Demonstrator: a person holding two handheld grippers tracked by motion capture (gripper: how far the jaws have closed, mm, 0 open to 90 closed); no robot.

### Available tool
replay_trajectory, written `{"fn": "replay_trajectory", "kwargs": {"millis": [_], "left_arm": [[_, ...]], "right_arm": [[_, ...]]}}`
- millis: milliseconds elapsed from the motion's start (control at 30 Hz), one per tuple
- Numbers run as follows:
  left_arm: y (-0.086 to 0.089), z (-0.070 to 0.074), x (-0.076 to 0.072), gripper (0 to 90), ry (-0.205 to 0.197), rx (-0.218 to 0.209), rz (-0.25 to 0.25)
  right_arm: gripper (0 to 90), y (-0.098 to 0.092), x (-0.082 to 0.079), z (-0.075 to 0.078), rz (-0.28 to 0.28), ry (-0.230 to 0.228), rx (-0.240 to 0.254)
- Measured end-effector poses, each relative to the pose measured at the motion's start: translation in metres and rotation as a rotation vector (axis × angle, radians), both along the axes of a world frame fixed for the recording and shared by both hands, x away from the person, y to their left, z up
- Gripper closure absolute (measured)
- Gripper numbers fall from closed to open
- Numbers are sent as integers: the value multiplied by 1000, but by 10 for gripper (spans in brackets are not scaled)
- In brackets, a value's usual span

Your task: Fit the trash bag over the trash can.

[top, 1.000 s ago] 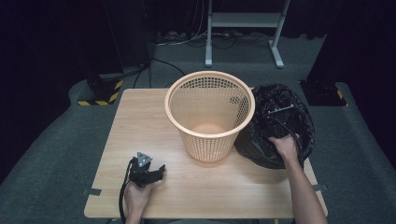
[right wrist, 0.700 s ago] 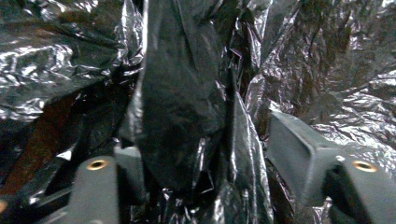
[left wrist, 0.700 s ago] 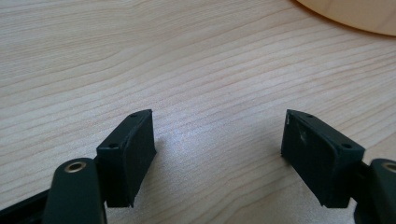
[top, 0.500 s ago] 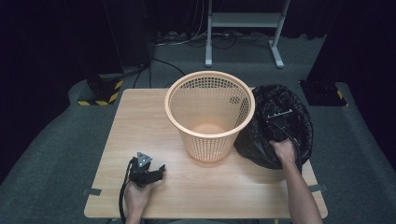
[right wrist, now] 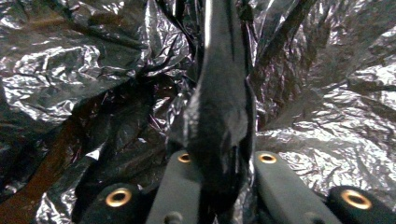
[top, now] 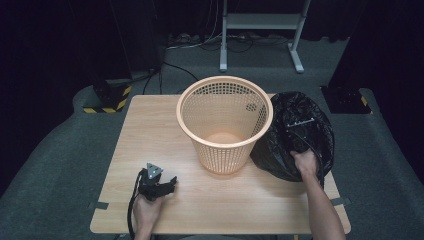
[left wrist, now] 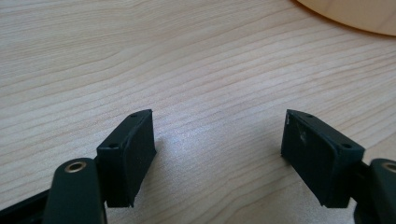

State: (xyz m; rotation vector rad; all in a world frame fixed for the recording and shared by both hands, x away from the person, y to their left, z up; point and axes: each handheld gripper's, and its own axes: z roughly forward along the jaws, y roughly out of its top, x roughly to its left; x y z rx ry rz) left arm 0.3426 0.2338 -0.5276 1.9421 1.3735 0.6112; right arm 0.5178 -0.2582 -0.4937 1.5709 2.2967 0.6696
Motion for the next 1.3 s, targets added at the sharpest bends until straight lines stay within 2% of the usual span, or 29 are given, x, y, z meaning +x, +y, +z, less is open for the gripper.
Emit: {"fn": "replay_trajectory", "kwargs": {"millis": [167,267,400,600,1033,1300], "left_arm": [[0,0,0,259,0,1,0],[0,0,0,259,0,0,0],[0,0,0,259,0,-1,0],[0,0,0,259,0,0,0],[0,0,0,259,0,0,0],[0,0,0,259,0,0,0]], "right_arm": [[883,0,-2,5,9,-10,18],[885,-3,-4,10,9,-10,52],[886,-7,-7,14,13,-19,72],[886,-12,-13,25,32,-40,91],[887,-21,-27,44,58,-76,106],[887,-26,-35,54,65,-82,116]]}}
